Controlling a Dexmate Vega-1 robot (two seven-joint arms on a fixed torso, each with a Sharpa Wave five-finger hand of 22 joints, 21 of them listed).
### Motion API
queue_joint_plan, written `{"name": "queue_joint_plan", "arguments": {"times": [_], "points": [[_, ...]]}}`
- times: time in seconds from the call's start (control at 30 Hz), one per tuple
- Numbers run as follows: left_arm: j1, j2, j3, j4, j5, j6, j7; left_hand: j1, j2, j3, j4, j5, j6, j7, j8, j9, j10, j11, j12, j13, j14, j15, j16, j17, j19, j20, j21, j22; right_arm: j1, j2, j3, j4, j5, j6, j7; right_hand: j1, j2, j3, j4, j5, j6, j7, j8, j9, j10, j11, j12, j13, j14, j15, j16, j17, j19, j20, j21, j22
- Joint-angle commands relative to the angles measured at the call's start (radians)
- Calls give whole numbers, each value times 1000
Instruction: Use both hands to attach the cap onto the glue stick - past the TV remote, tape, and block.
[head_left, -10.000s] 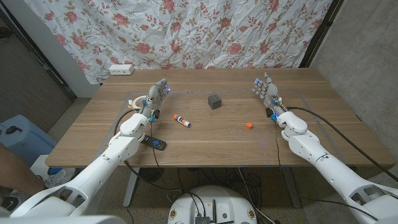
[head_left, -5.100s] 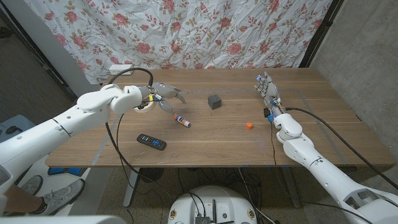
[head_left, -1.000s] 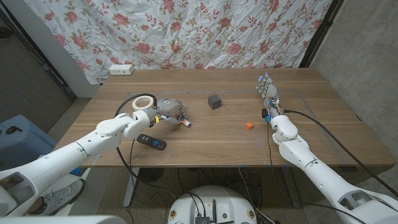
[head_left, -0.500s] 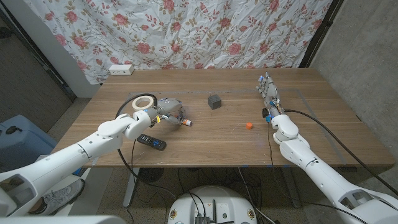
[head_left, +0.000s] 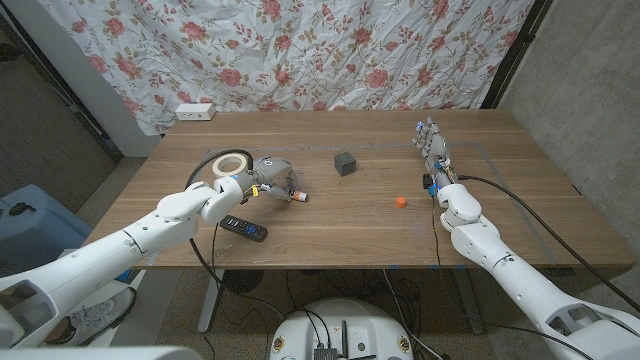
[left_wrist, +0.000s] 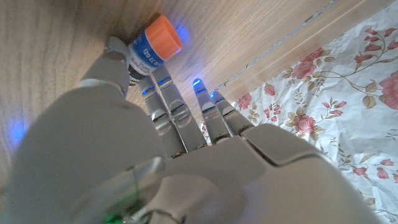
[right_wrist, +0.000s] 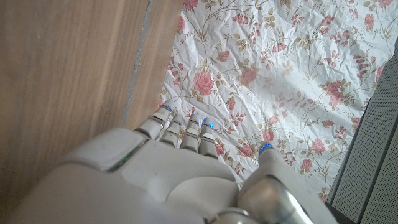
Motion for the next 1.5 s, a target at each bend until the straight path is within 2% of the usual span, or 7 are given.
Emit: {"name": "queue_joint_plan", "arguments": {"times": [0.03, 0.33, 0.6, 0.97, 1.07, 1.27, 1.5], "points": [[-20, 18, -25, -22, -11, 2, -7, 10, 25, -2, 6, 2, 92, 4, -1, 9, 52, -44, 0, 10, 16, -140, 8, 5, 8, -32, 2, 2, 5, -12, -2, -5, 8, -11, 27, 1, 6, 2, -3, 1, 7, 2, 4, 5, 6, 2, 5, 2, 6, 5, 7, 3, 7, -1, 4, 2], [-40, 21, -35, -20, -22, -13, -25, 8, 28, -5, 7, 2, 100, 6, -2, 9, 60, -44, -1, 10, 18, -144, 7, 5, 6, -36, 1, 2, 7, -16, -3, -7, 6, -7, 36, 1, 6, 2, -4, 1, 8, 1, 4, 5, 6, 1, 5, 2, 6, 5, 8, 3, 7, -1, 4, 2], [-49, 12, -38, -19, -24, -15, -19, 9, 31, -7, 7, 2, 103, 7, -4, 9, 67, -44, -1, 10, 19, -146, 6, 5, 5, -37, 1, 2, -18, -57, -6, -70, -21, -31, 25, 2, 6, 3, -6, 1, 8, -2, 3, 5, 7, -1, 5, 2, 8, 5, 9, 2, 8, -1, 4, 2], [-75, -1, -40, -3, -33, -42, 0, 7, 32, -10, 7, 1, 106, 7, -7, 9, 72, -44, -3, 10, 19, -147, 5, 5, 1, -39, -1, 2, -50, -154, -10, -178, -99, -90, 10, 6, 4, 5, -12, 1, 8, -14, 2, 5, 11, -7, 6, 2, 7, 2, 8, 1, 7, -4, 3, 2], [-87, 1, -34, -1, -28, -58, -11, 6, 33, -11, 7, 1, 101, 7, -11, 9, 72, -44, -5, 10, 20, -147, 4, 6, 0, -39, -1, 2, -58, -165, -11, -182, -125, -68, 9, 7, 3, 5, -13, 0, 6, -19, 1, 5, 11, -9, 6, 2, 6, -2, 8, 1, 5, -4, 2, 2], [-81, -4, -42, -9, -38, -49, -9, 4, 35, -13, 8, 1, 104, 7, -12, 9, 72, -44, -7, 10, 21, -148, 4, 6, -3, -40, -2, 2, -76, -198, -11, -215, -170, -74, -4, 10, -1, 4, -17, 0, 6, -23, 1, 5, 11, -12, 6, 2, 4, -3, 7, -1, -1, -6, 0, 2], [-66, -17, -54, -19, -66, -27, -4, 6, 39, -14, 7, 1, 105, 5, -15, 9, 72, -45, -9, 10, 22, -151, 4, 6, -5, -41, -2, 2, -122, -259, 5, -307, -221, -132, -40, 16, -2, 7, -25, -1, 5, -30, 0, 5, 13, -14, 6, 2, 5, 0, 6, -4, -22, -8, -6, 2]]}}
